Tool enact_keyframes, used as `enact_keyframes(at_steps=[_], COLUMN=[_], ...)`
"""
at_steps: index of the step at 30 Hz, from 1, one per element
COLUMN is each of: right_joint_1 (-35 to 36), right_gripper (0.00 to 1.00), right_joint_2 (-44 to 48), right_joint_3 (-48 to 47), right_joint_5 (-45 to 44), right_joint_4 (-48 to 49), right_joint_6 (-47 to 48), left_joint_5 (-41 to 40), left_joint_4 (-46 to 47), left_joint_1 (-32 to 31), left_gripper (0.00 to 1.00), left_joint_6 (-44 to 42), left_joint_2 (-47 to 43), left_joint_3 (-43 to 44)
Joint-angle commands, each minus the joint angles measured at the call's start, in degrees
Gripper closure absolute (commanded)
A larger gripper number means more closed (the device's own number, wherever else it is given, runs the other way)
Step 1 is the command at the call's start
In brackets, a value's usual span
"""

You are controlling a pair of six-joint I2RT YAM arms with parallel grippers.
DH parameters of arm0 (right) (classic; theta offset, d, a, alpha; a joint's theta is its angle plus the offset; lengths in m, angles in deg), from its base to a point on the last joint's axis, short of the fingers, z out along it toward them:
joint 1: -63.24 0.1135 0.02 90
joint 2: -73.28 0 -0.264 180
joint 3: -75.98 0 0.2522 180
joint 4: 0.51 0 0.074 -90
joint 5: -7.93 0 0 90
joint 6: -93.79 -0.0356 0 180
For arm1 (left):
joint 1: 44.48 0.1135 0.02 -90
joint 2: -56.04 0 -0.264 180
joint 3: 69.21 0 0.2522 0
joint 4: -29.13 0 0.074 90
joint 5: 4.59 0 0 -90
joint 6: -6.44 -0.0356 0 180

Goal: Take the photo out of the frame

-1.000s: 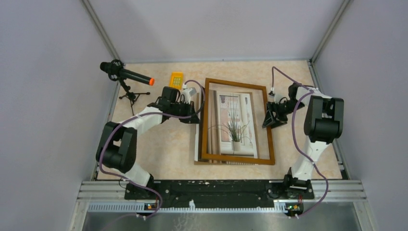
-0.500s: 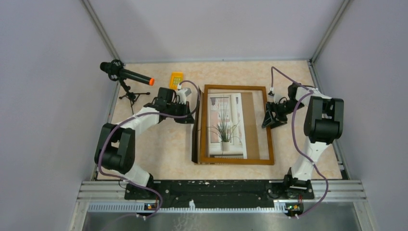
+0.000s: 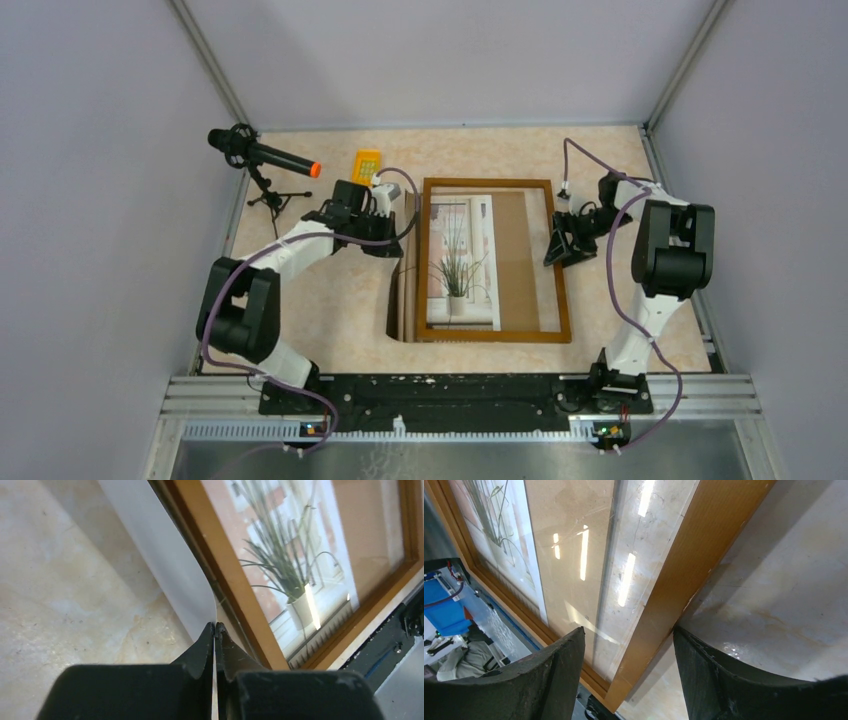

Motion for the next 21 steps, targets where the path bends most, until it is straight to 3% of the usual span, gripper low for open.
enact_keyframes(at_steps=[1,6,11,14,18,19,21], right_joint_1=[0.4,0.4,0.4,0.4,0.4,0.4,0.4], right_gripper=[0.33,0.33,0.33,0.33,0.33,0.33,0.33], right_joint_2=[-1.8,-1.5,-1.6,-1.7,-2.0,-2.0,-1.9], right_joint_3=[2.6,3.2,3.6,3.6,4.1,4.5,5.0], right_joint_5=[-9.0,-9.3,-9.4,-9.4,-9.1,-9.0,-8.9], right_joint_4=[9.8,10.0,10.3,10.4,10.4,10.4,10.6], right_joint_6=[4.3,4.4,4.6,4.7,4.8,4.8,5.0], left_joint_5=[-1.8,-1.7,-6.1,-4.5,-0.9,-0.6,-0.1], left_joint_4=[-1.0,-2.2,-2.5,-2.8,-3.7,-4.1,-5.1], left_joint_1=[0.1,0.1,0.4,0.7,0.7,0.7,0.7], left_gripper=[0.82,0.51,0.43,0.53,0.95,1.0,1.0], left_joint_6=[0.1,0.4,0.8,0.9,0.4,0.1,-0.7], left_joint_2=[5.4,8.9,10.5,11.6,11.1,10.3,8.1], left_joint_3=[2.9,4.6,4.5,5.1,7.4,7.9,9.3])
